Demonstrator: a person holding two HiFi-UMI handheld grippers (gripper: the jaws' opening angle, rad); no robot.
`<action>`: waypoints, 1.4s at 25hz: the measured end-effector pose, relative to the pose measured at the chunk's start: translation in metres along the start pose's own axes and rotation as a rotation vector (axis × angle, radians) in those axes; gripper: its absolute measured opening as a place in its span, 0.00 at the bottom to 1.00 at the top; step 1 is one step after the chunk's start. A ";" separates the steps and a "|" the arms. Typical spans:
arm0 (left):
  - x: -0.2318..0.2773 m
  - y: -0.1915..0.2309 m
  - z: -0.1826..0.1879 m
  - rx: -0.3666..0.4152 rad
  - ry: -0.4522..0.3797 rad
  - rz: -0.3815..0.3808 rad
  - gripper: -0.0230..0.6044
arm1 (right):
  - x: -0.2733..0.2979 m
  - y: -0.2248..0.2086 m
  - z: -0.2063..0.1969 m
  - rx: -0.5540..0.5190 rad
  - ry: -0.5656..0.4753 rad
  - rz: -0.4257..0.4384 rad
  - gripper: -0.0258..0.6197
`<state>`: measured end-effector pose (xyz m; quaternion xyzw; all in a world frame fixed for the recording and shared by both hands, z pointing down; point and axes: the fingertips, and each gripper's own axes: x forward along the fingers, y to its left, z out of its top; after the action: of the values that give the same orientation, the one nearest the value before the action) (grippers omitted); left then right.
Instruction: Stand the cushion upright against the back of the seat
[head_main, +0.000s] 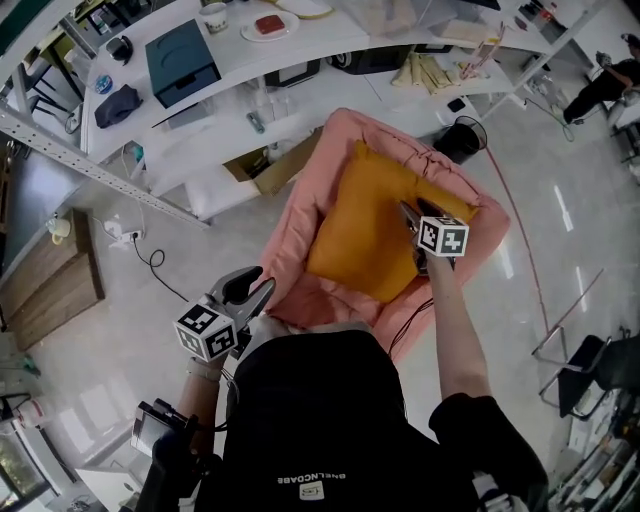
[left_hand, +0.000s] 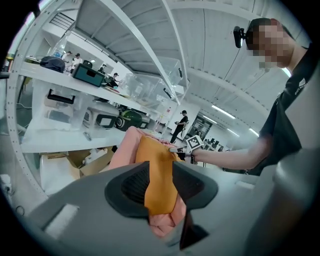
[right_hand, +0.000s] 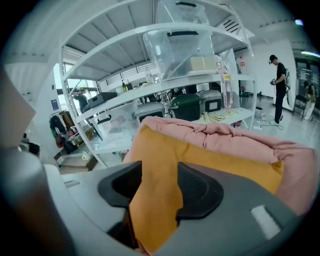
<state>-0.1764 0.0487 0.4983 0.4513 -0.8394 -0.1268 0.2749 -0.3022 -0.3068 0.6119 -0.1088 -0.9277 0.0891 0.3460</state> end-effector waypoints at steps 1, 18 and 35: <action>0.006 -0.004 0.000 0.008 0.011 -0.022 0.28 | -0.012 0.006 -0.005 0.005 -0.023 0.007 0.39; 0.106 -0.099 0.013 0.259 0.246 -0.620 0.28 | -0.240 0.123 -0.092 0.234 -0.425 -0.255 0.21; 0.025 -0.143 -0.059 0.392 0.471 -1.032 0.27 | -0.311 0.280 -0.161 0.372 -0.601 -0.615 0.14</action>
<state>-0.0555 -0.0502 0.4894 0.8589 -0.4360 0.0166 0.2681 0.0728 -0.1049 0.4709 0.2658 -0.9441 0.1748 0.0861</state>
